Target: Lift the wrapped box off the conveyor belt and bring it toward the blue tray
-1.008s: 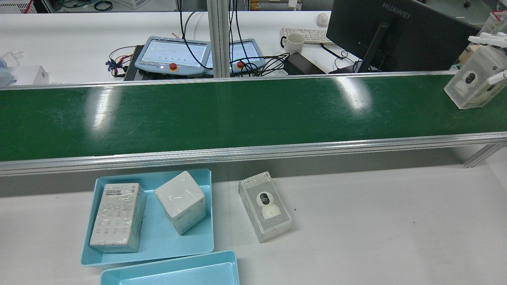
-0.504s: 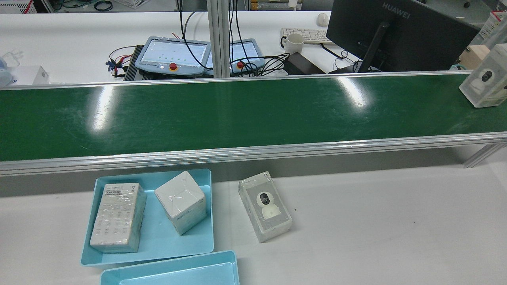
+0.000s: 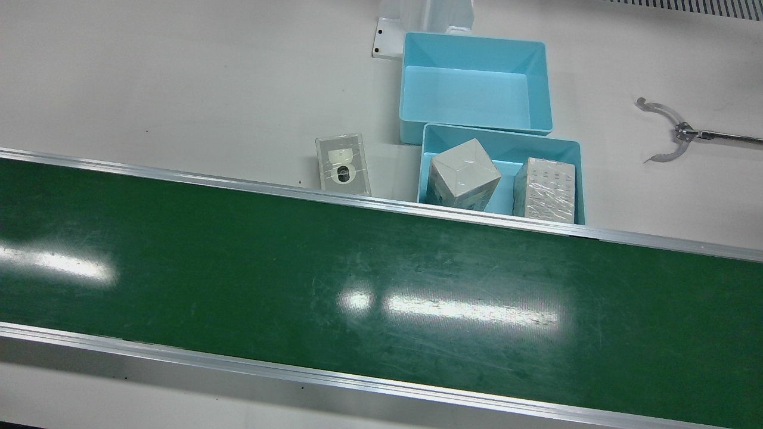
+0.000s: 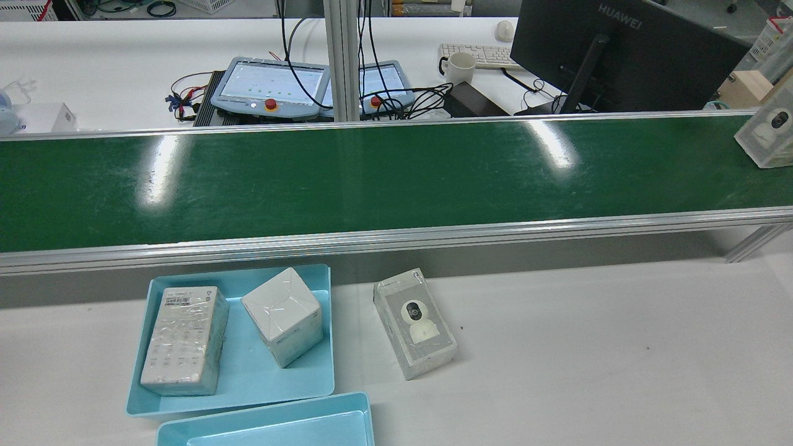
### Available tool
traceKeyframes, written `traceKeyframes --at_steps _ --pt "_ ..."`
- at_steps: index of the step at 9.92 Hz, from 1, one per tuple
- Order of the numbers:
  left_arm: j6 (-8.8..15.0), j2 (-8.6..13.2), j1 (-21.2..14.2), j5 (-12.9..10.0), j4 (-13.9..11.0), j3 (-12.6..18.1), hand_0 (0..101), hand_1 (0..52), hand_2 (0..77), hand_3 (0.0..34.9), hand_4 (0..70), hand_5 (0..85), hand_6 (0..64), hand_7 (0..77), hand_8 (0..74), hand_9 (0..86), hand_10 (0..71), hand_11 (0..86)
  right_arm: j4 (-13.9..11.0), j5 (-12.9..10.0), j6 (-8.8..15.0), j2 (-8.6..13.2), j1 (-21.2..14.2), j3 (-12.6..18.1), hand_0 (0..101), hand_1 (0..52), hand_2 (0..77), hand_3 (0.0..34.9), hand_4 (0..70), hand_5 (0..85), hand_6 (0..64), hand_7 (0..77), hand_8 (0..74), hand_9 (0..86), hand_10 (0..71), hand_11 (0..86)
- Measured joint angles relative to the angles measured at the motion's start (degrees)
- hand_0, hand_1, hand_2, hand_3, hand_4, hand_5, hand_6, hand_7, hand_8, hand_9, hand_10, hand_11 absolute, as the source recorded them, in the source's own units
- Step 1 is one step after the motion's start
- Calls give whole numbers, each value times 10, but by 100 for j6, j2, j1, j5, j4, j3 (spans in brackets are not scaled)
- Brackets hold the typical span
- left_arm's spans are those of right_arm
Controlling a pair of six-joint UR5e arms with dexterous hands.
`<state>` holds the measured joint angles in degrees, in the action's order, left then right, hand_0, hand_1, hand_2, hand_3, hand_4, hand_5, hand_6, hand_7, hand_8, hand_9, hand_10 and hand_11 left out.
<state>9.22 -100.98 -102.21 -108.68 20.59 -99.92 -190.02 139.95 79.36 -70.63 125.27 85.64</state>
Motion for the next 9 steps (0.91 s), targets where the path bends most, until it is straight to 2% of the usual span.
traceKeyframes --at_steps 1,2,3,4,5,6,7,8,9 --pt "0 0 0 0 0 0 0 0 11 0 5 5 5 5 5 0 5 0 33 0 -292 -2 -43 2 452 109 453 0 567 327 344 136 453 365 218 125" --pt "0 0 0 0 0 0 0 0 11 0 5 5 5 5 5 0 5 0 47 -1 -723 0 -86 -2 458 131 333 28 491 235 262 44 256 185 98 44" --pt "0 0 0 0 0 0 0 0 11 0 5 5 5 5 5 0 0 0 51 -11 -1376 6 -105 -3 460 158 114 76 409 142 180 16 147 82 0 16" --pt "0 0 0 0 0 0 0 0 11 0 5 5 5 5 5 0 5 0 50 -29 -1984 2 -122 -6 459 158 114 124 305 55 22 11 5 33 0 16" --pt "0 0 0 0 0 0 0 0 11 0 5 5 5 5 0 5 5 0 39 -50 -2538 -24 -169 -22 486 196 251 137 98 38 0 5 0 16 0 16" --pt "0 0 0 0 0 0 0 0 11 0 5 5 5 5 0 5 5 0 23 -84 -3013 -63 -224 -85 504 218 251 159 98 38 0 5 0 16 0 16" --pt "0 0 0 0 0 0 0 0 5 0 5 5 5 5 0 0 5 0 34 -193 -3484 -90 -270 -276 504 218 251 159 38 33 0 5 0 16 0 16" --pt "0 0 0 0 0 0 0 0 5 0 5 5 5 5 5 0 0 0 61 -353 -3950 -97 -397 -587 504 218 251 159 38 33 0 5 0 16 0 16" --pt "0 0 0 0 0 0 0 0 5 0 5 11 5 5 5 0 5 0 92 -475 -4289 -96 -508 -955 510 213 251 190 71 131 0 5 0 16 0 16"
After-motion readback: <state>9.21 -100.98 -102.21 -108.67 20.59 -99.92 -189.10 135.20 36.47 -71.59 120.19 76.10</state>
